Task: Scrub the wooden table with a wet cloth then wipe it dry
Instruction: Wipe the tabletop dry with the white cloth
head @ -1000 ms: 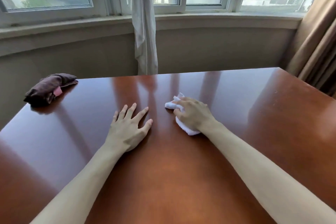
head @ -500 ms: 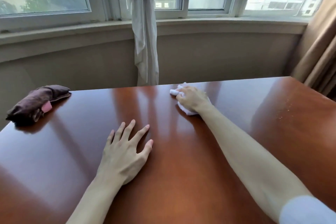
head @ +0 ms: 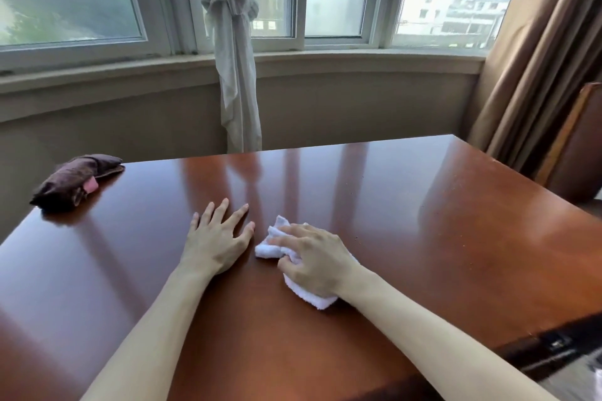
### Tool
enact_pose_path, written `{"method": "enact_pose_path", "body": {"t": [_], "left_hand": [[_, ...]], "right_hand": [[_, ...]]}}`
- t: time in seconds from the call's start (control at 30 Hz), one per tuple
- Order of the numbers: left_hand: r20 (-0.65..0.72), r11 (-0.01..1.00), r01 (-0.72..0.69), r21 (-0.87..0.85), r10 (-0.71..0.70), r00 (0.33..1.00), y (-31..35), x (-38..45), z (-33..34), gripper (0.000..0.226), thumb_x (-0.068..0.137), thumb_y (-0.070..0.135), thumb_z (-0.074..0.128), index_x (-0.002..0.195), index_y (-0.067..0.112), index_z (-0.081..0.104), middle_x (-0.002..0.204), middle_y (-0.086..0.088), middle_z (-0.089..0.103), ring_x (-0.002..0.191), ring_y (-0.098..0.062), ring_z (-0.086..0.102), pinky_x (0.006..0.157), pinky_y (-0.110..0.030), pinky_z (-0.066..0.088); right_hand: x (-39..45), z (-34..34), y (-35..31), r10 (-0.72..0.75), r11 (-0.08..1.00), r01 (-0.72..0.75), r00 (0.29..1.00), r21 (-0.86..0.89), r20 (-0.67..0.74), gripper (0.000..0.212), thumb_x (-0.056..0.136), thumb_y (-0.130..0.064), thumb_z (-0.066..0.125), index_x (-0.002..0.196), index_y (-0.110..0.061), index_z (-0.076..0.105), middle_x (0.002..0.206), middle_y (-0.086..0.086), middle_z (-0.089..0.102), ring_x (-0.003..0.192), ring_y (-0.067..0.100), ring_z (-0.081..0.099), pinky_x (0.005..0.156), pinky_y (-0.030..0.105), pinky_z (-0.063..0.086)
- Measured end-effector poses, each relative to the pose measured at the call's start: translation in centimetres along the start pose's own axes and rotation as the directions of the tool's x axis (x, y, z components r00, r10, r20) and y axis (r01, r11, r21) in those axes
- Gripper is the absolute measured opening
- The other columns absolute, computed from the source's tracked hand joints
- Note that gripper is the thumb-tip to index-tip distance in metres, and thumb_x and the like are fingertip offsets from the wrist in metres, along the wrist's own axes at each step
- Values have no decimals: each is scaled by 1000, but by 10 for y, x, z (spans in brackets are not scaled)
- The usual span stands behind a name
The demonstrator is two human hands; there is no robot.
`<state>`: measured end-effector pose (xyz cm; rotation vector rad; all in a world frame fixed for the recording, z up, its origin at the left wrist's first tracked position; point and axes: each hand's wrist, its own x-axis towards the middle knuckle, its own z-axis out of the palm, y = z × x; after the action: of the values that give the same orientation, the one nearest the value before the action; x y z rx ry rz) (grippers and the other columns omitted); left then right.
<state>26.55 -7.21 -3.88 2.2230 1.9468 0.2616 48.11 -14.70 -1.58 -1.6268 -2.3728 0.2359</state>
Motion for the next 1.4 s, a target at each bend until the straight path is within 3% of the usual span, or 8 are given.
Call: {"method": "enact_pose_path", "body": {"t": [0.1, 0.27, 0.5, 0.63, 0.83, 1.03, 1.2, 1.4], "left_hand": [[-4, 1000, -7, 4, 7, 1000, -2, 2, 2, 61, 98, 65, 23, 156, 50, 16, 169, 5, 7, 156, -20, 0, 126, -47, 0], [-52, 1000, 0, -6, -1, 999, -5, 4, 7, 71, 86, 74, 9, 154, 55, 14, 169, 10, 7, 155, -14, -2, 126, -41, -2], [-97, 1000, 20, 12, -18, 995, -7, 8, 11, 67, 86, 75, 6, 151, 62, 6, 168, 17, 0, 154, -7, -10, 125, -36, -6], [-66, 1000, 17, 15, -16, 998, -5, 5, 8, 70, 84, 76, 3, 152, 60, 7, 168, 15, 2, 155, -10, -8, 126, -38, -4], [-16, 1000, 2, 5, -2, 1000, -3, 5, 5, 60, 97, 67, 20, 155, 54, 14, 169, 8, 4, 156, -15, -5, 126, -43, -5], [68, 1000, -15, -15, 16, 998, -4, 7, -6, 61, 98, 65, 26, 156, 50, 16, 170, 5, 3, 156, -18, -2, 126, -44, -3], [-17, 998, -58, 36, 58, 998, -9, 10, -5, 61, 95, 66, 23, 154, 50, 24, 168, 4, 16, 155, -20, 10, 126, -44, 1], [-63, 999, -45, -18, 44, 997, -15, 12, 6, 70, 85, 75, 7, 152, 59, 17, 168, 14, 8, 155, -10, -3, 126, -38, -4]], "right_hand": [[45, -10, 22, 62, 998, -62, 998, 10, 7, 50, 99, -36, 43, 149, -40, 47, 161, -18, 36, 148, 9, 32, 118, 35, 30], [164, -2, 88, 199, 979, -200, 980, -42, -20, 50, 95, -43, 32, 139, -52, 52, 160, -16, 37, 148, 13, 35, 107, 43, 37], [289, 8, 134, 251, 958, -253, 968, -134, -31, 56, 83, -43, 22, 127, -53, 54, 117, -5, 55, 107, 23, 54, 78, 39, 40], [254, 3, 108, 200, 973, -202, 979, -112, -27, 52, 87, -44, 18, 124, -46, 56, 122, -2, 53, 115, 28, 57, 79, 41, 45], [106, 10, 28, -1, 999, 0, 1000, -51, -17, 46, 99, -35, 39, 144, -38, 50, 157, -12, 42, 145, 13, 38, 113, 39, 38], [17, 11, -7, -151, 988, 150, 988, -27, -35, 63, 88, -43, 33, 148, -35, 51, 152, -17, 49, 139, 5, 39, 111, 23, 28], [73, 5, 21, -21, 1000, 21, 999, -3, 28, 53, 98, -40, 43, 150, -44, 43, 161, -24, 32, 146, 6, 33, 114, 34, 32], [208, 1, 72, 128, 992, -128, 992, 5, -16, 42, 98, -37, 37, 132, -49, 59, 157, -15, 42, 145, 15, 39, 106, 45, 39]]}}
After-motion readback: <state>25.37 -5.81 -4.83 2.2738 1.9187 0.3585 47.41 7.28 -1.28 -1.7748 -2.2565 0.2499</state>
